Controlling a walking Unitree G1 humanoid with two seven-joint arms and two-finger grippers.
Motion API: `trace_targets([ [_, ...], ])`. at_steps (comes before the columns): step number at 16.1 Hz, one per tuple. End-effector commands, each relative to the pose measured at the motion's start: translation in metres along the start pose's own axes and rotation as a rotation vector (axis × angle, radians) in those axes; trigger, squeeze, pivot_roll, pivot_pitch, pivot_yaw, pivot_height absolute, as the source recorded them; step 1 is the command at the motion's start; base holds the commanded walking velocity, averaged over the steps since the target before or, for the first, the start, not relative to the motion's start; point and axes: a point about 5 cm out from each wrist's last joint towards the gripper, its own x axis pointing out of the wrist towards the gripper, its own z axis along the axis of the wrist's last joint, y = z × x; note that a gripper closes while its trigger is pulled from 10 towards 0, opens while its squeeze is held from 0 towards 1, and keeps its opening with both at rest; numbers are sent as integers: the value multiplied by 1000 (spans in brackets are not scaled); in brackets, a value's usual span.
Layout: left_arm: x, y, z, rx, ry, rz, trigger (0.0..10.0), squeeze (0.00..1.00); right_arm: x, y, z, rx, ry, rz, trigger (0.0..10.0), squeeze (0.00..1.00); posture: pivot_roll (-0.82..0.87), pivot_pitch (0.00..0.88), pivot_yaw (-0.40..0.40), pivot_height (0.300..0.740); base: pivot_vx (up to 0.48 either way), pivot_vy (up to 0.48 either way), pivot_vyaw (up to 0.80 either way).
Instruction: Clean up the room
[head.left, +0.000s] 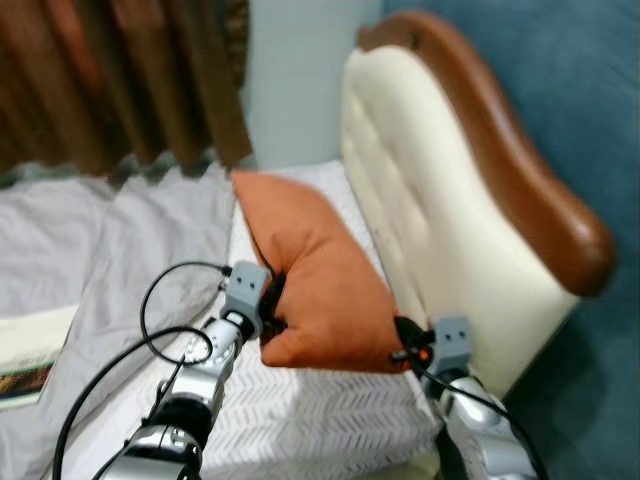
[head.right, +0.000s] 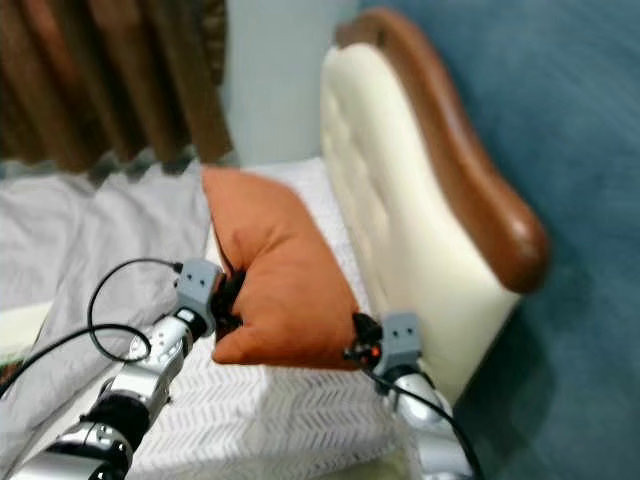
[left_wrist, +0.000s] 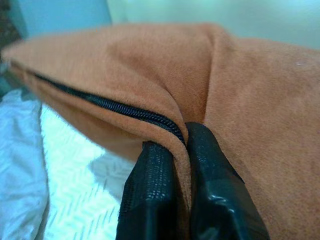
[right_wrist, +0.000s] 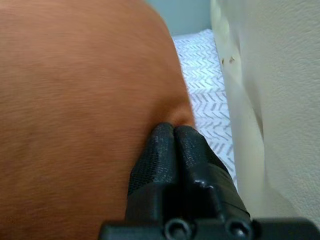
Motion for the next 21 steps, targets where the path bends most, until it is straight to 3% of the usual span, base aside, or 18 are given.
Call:
trace_targets([
  [1,6,-2,13,40,-51,-17,10000,0,3,-12,14,-32,-45,-34,0,0,-123,62,39,740,0,0,-800],
  [2,6,-2,12,48,-45,-17,10000,0,4,-10,14,-29,-43,-28,0,0,-123,65,39,740,0,0,-800],
  [5,7,-2,10,208,15,-93,10000,0,13,4,10,-28,-20,-6,0,0,-94,167,35,740,0,0,-800],
  [8,12,0,16,322,36,-163,10000,0,25,22,13,-56,-23,50,0,0,-91,198,35,740,0,0,-800],
  [9,13,3,19,330,36,-161,10000,0,26,26,15,-68,-31,57,4235,0,-97,198,34,740,0,0,0],
  [10,13,7,21,342,36,-146,10000,1000,26,27,16,-67,-40,58,3725,0,-105,200,32,740,0,0,0],
  [12,13,17,25,399,38,-93,10000,1000,24,26,15,-64,-40,48,3961,0,-110,207,29,740,0,0,0],
  [13,12,22,25,455,45,-70,10000,1000,24,25,12,-58,-32,38,2353,0,-112,212,26,740,0,0,0],
  [14,12,24,25,477,48,-60,10000,1000,24,24,11,-57,-28,34,2392,0,-111,213,25,740,0,0,0],
  [15,9,35,26,507,59,-9,10000,1000,23,24,9,-57,-18,33,9961,0,-111,219,24,740,0,0,0],
  [18,1,52,23,493,83,61,10000,1000,24,24,7,-62,-7,33,10000,0,-105,232,17,740,0,0,0],
  [21,-3,56,18,502,105,75,10000,1000,25,26,6,-62,1,38,10000,0,-106,243,12,740,0,0,0],
])
